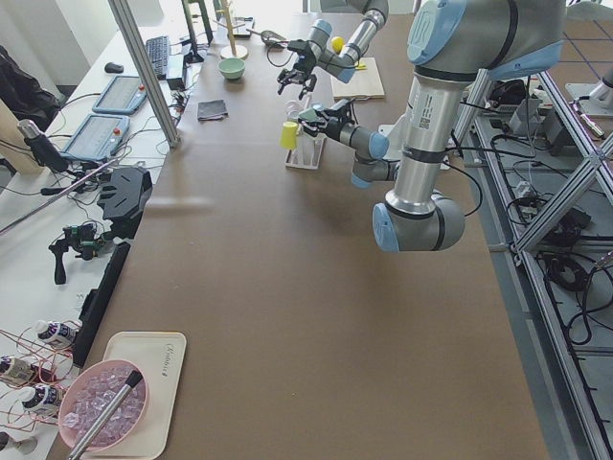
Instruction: Place cup on cup holder
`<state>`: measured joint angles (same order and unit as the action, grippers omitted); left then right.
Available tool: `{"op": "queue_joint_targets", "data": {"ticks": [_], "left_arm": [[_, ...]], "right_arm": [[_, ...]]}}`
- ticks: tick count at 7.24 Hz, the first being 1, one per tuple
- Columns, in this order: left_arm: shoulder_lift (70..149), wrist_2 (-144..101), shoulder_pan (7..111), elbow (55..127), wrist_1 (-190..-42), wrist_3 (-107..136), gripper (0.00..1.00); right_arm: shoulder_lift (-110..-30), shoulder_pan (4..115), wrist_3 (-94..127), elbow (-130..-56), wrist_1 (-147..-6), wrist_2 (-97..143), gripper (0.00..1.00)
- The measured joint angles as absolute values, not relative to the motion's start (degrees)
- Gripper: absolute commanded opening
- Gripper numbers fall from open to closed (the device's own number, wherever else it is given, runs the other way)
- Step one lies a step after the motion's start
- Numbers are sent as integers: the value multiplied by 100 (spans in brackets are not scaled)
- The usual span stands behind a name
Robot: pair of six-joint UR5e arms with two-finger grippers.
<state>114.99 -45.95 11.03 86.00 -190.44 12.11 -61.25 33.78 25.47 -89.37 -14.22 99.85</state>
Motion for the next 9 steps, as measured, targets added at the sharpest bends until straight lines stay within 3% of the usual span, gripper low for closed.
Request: {"op": "queue_joint_targets", "data": {"ticks": [5, 9], "left_arm": [[11474, -4598, 1109, 8383, -19640, 1203, 98], [11393, -5131, 1911, 9466, -18768, 1260, 98]], "right_arm": [[-6142, 5182, 2544, -9987, -5483, 13440, 100], [-6593, 5706, 2469, -11217, -9836, 12892, 100]]}}
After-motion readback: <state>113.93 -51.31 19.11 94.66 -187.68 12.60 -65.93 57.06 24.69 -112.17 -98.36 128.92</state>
